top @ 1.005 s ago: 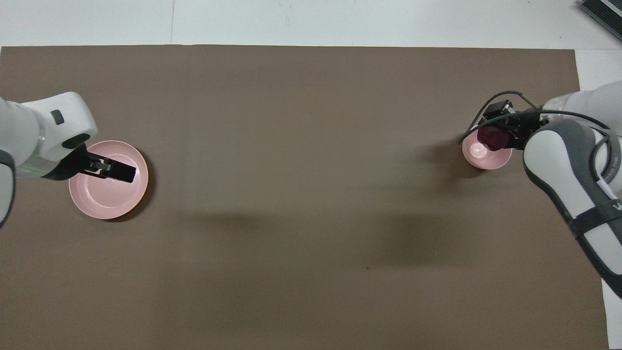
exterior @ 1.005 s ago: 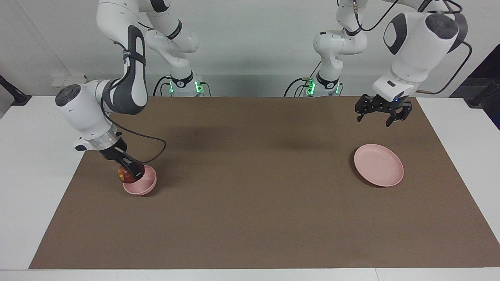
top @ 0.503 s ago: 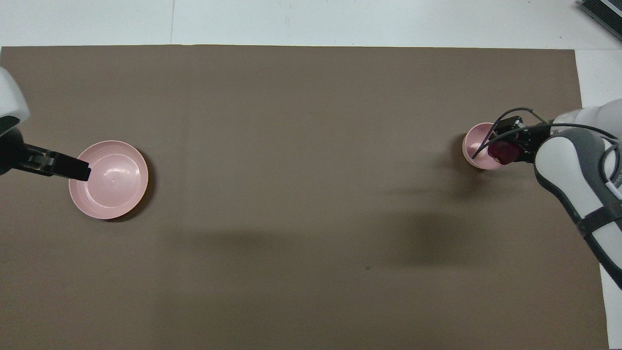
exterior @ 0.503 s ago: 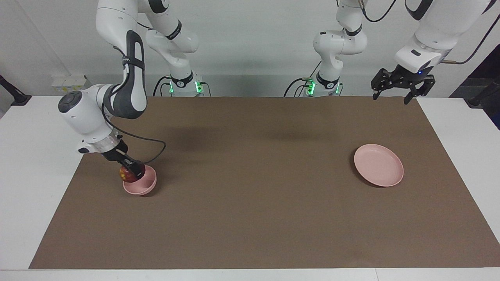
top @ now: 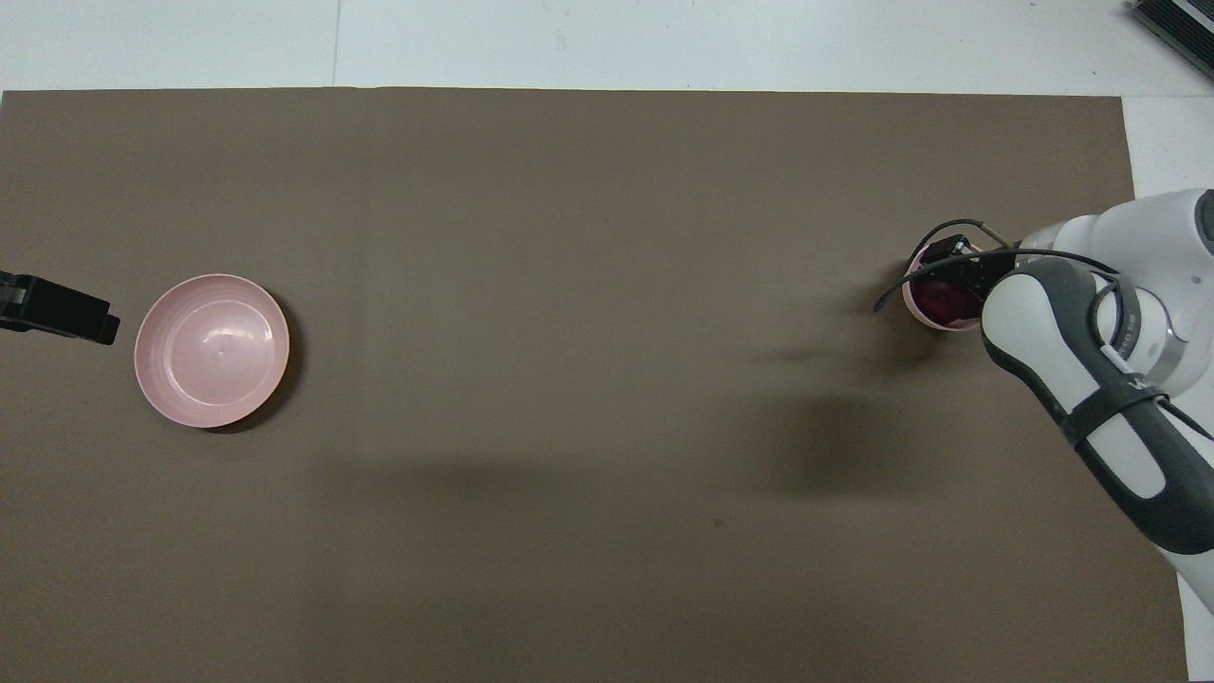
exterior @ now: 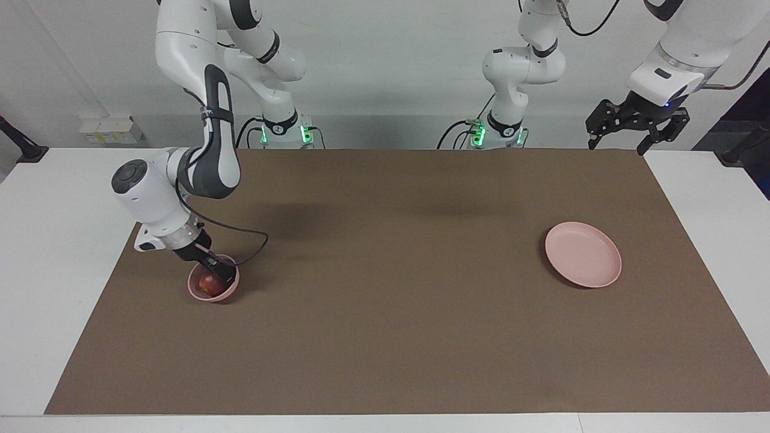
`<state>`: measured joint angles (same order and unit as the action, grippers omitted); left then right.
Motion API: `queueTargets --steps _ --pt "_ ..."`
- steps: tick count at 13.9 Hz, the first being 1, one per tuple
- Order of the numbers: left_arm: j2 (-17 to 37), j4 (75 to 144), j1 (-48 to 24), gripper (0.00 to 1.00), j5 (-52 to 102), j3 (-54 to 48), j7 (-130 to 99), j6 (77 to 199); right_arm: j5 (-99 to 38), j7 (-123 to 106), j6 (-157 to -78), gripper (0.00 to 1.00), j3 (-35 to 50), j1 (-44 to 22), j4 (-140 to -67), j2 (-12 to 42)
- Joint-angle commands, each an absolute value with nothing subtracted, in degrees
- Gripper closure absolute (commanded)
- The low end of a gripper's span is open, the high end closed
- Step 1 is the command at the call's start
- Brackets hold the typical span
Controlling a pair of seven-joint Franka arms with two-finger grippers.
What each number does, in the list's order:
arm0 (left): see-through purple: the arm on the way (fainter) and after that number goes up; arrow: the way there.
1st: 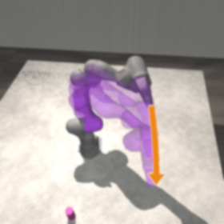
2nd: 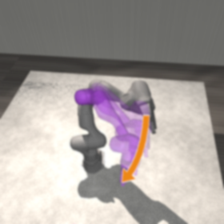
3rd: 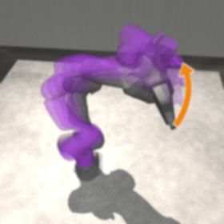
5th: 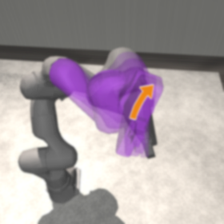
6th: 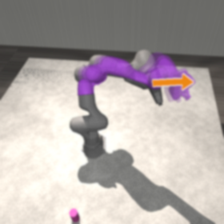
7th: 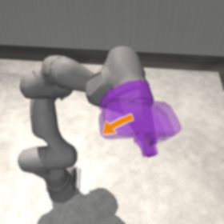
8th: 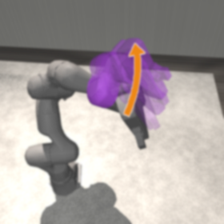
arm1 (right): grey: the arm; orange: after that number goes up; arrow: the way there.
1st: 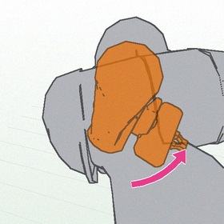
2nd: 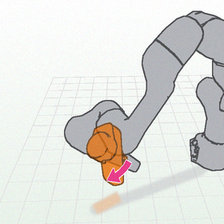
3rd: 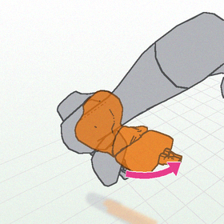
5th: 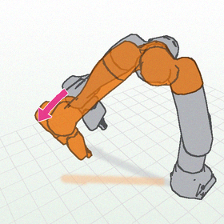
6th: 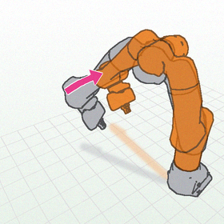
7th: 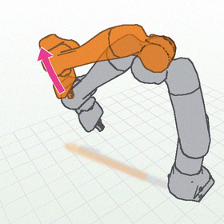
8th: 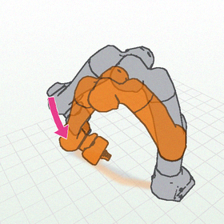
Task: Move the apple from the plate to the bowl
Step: 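Lower the apple into the small bowl with the right gripper while the left withdraws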
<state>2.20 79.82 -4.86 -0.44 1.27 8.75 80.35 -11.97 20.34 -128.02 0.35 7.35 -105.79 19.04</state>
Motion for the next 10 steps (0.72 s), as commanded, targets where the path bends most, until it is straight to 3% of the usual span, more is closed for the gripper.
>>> queueTargets --steps 1,5,10 --pt "2.29 79.10 -4.83 0.00 -0.79 2.19 7.48 79.98 -9.33 15.67 -119.91 0.00 0.62 8.52 -100.83 17.58" --pt "2.29 79.36 -4.49 0.00 -0.09 2.81 6.42 80.07 2.27 8.11 -113.40 0.00 1.23 7.56 -98.00 12.32" --pt "2.20 79.45 -3.78 0.00 0.97 2.81 6.59 79.98 1.93 0.53 -101.54 0.00 2.98 7.47 -97.82 4.33"
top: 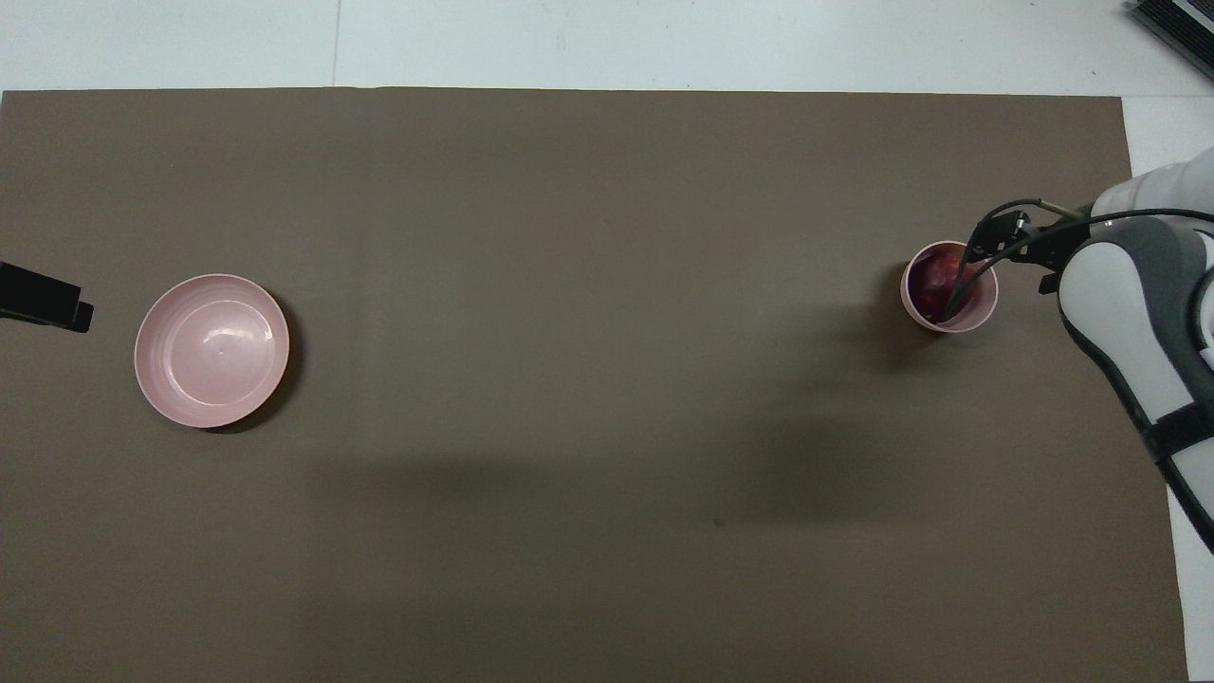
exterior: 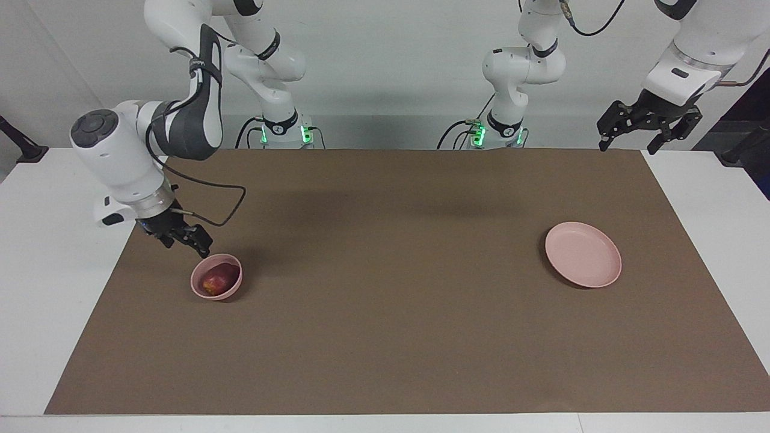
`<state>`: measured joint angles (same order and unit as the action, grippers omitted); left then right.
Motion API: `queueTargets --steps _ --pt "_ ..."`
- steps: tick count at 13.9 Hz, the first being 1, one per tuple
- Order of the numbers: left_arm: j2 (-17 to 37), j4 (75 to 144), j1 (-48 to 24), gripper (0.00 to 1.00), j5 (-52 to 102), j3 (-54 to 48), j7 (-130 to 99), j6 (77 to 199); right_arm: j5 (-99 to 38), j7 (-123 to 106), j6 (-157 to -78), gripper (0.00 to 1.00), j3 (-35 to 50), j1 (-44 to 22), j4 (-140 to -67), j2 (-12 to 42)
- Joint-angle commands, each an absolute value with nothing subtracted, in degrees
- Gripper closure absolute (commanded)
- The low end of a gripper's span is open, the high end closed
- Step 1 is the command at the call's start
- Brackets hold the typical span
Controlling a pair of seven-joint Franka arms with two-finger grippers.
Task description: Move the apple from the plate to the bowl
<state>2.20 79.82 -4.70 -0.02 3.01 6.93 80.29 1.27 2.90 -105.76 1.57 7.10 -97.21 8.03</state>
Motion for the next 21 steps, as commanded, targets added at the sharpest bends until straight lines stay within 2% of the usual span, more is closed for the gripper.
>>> queueTargets --steps 1,5,7,10,17,21 --pt "2.20 79.45 -3.78 0.00 0.88 2.81 6.94 79.98 1.85 0.53 -99.43 0.00 3.77 7.47 -97.82 2.22" --pt "1.85 80.24 -2.90 0.00 0.88 2.81 7.03 80.07 0.27 1.49 -89.85 0.00 5.01 7.47 -96.43 -2.37" --pt "1.76 80.24 -2.99 0.00 0.88 2.72 7.12 80.07 -1.49 1.84 -84.23 0.00 5.01 7.64 -91.43 -1.41" --pt "1.76 80.24 -2.99 0.00 0.88 2.72 7.03 80.07 -1.32 2.11 -80.61 0.00 5.01 7.56 -87.98 -0.79" --pt "1.76 80.24 -2.99 0.00 0.88 2.55 6.94 80.24 -1.14 2.29 -81.12 0.00 4.92 7.65 -88.77 -1.14" --pt "1.76 80.24 -2.99 0.00 0.88 2.55 6.94 80.33 -0.52 2.02 -85.43 0.00 5.01 7.56 -88.77 -0.79"
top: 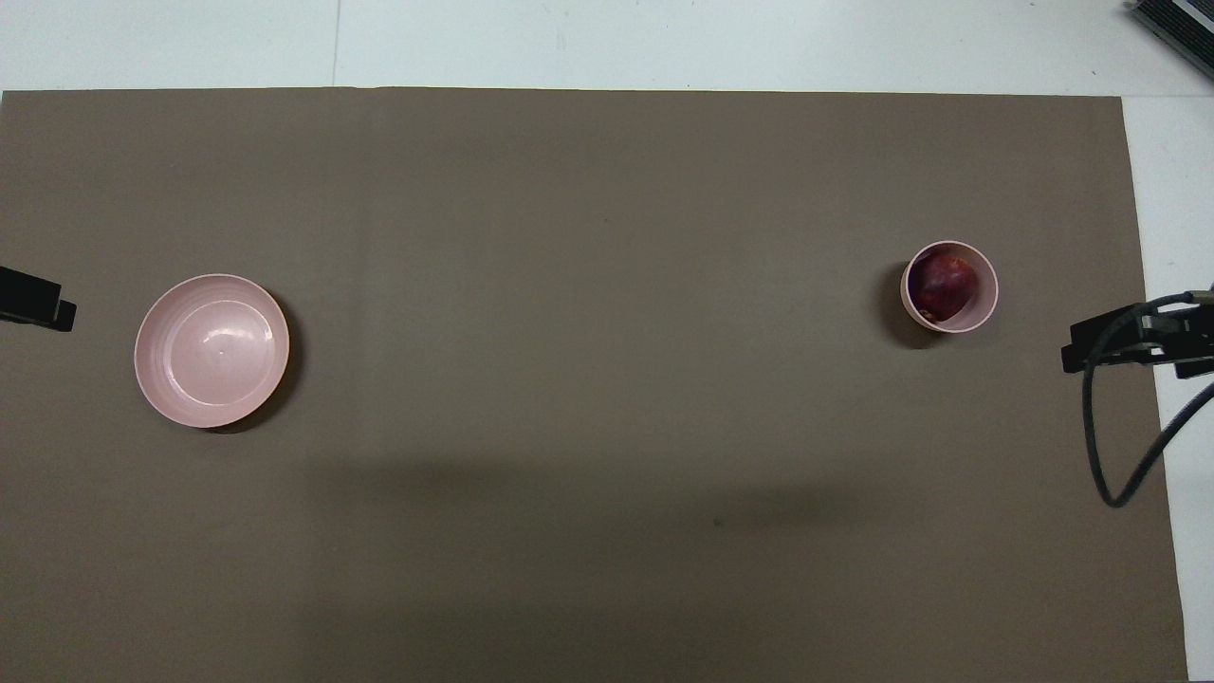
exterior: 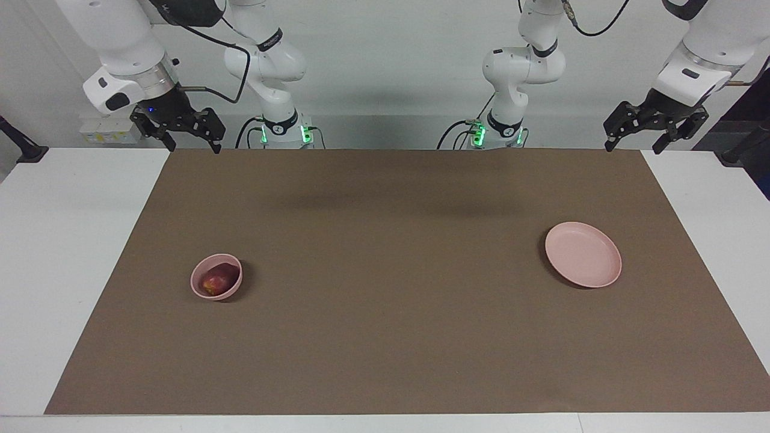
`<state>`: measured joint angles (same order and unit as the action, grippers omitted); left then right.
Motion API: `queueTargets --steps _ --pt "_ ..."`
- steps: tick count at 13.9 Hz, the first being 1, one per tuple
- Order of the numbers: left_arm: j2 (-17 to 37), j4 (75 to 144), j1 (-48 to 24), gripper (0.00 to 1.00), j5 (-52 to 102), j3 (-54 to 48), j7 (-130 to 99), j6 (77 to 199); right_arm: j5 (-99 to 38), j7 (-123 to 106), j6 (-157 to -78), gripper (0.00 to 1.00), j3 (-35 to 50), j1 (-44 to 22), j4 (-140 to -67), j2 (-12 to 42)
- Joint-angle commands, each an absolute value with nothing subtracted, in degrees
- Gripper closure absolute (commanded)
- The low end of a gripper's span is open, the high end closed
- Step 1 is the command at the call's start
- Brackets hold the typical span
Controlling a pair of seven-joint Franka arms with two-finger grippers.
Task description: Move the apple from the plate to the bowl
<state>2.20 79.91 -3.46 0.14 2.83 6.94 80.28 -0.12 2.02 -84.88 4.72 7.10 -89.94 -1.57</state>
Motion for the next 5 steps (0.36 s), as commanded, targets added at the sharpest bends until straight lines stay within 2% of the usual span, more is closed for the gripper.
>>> queueTargets --steps 1,5 --pt "1.76 80.24 -2.99 0.00 0.88 2.55 6.94 80.42 -0.61 2.02 -85.43 0.00 4.92 7.56 -88.77 -0.79" --pt "1.67 80.24 -2.99 0.00 0.88 2.55 6.59 80.51 -0.79 2.20 -85.34 0.00 5.01 7.47 -88.77 -0.79"
